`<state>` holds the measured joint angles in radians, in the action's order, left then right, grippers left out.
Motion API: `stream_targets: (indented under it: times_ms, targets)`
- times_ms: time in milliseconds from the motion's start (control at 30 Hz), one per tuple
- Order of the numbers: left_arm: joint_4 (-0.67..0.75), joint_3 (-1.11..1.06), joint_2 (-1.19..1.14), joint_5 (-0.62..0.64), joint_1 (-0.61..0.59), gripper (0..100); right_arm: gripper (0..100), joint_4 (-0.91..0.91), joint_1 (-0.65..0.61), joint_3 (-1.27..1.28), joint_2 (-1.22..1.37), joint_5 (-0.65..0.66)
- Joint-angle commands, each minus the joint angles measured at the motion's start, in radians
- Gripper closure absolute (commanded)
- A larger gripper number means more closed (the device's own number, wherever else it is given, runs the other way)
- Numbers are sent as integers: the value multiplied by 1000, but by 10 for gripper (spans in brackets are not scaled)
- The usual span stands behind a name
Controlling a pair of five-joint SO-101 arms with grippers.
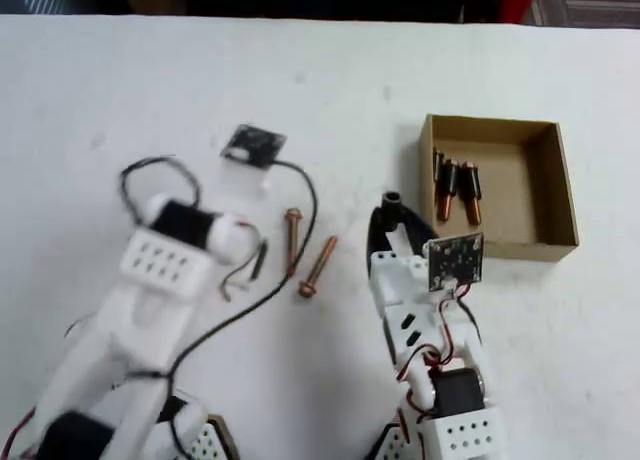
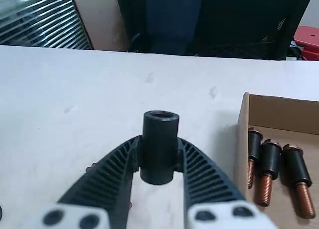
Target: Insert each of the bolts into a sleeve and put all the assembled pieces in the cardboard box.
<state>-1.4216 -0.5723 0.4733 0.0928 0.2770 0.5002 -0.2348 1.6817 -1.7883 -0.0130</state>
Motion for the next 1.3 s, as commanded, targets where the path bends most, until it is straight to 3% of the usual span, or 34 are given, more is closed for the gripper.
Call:
stream_targets:
  times_ms: [0,200,600,700,833,1067,1267]
  targets:
    - [5,155,-173,92,90,973,981,-21,8,9,-12,-2]
    - [5,319,-400,133,116,972,981,-21,82,9,-12,-9]
    - [5,695,-857,232,117,971,981,-16,79,9,-12,-9]
    - [-3,783,-937,232,117,929,981,-16,79,9,-12,-9]
    - [3,850,-1020,233,116,870,981,-16,79,9,-12,-9]
    - [-3,928,-1075,270,84,910,981,-2,79,9,-12,-5]
    - [3,922,-1078,276,56,857,981,-2,79,9,-12,-3]
